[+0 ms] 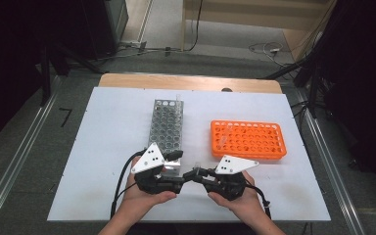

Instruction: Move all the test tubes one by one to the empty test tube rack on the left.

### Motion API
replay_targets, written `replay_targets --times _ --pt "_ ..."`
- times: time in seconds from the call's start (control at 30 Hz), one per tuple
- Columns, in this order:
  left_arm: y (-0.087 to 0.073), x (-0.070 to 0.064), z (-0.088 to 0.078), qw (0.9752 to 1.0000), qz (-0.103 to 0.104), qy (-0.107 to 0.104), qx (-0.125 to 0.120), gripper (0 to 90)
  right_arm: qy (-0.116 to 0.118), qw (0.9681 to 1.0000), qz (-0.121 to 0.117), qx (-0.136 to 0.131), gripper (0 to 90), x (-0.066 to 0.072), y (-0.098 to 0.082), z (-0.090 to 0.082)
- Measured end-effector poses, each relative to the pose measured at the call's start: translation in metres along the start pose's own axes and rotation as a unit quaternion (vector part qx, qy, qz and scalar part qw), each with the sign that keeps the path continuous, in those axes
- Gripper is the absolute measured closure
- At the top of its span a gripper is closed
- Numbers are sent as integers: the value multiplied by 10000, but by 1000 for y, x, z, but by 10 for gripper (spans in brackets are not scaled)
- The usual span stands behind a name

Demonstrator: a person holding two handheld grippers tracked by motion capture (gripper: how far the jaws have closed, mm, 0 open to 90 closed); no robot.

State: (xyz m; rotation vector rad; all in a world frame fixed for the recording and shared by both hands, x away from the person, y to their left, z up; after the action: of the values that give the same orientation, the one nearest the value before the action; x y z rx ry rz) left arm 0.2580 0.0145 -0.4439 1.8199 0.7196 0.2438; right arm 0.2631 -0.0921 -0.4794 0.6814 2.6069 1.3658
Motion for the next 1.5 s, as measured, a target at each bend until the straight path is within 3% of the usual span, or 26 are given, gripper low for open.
replay_targets --times 0.3,0.6,1.13,1.2,1.5 --pt "-2 -9 6 9998 116 -169 19 532 104 9999 -96 -2 738 12 4 2" --pt "-4 -14 8 9991 280 -300 49 732 149 9998 -103 9 738 15 4 3" --pt "-4 -12 8 9991 386 -172 17 761 146 9999 -67 -1 731 14 3 3" --pt "-3 -11 9 9993 367 -120 8 761 109 9999 -71 -10 688 12 3 2" --pt "5 5 4 9997 204 25 -135 761 98 9997 82 -225 343 -5 3 -17"
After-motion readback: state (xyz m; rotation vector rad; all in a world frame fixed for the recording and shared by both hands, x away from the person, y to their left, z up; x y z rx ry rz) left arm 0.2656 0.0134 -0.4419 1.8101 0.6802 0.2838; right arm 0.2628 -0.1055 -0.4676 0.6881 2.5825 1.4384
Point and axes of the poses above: each handheld gripper's, and its own axes: z roughly forward along the jaws, y roughly out of its top, x roughly to its left, the point moved 8 cm from there along z, roughly forward along the jaws, and after that the axes turned 5 degrees about x, right-handed, at the moved point
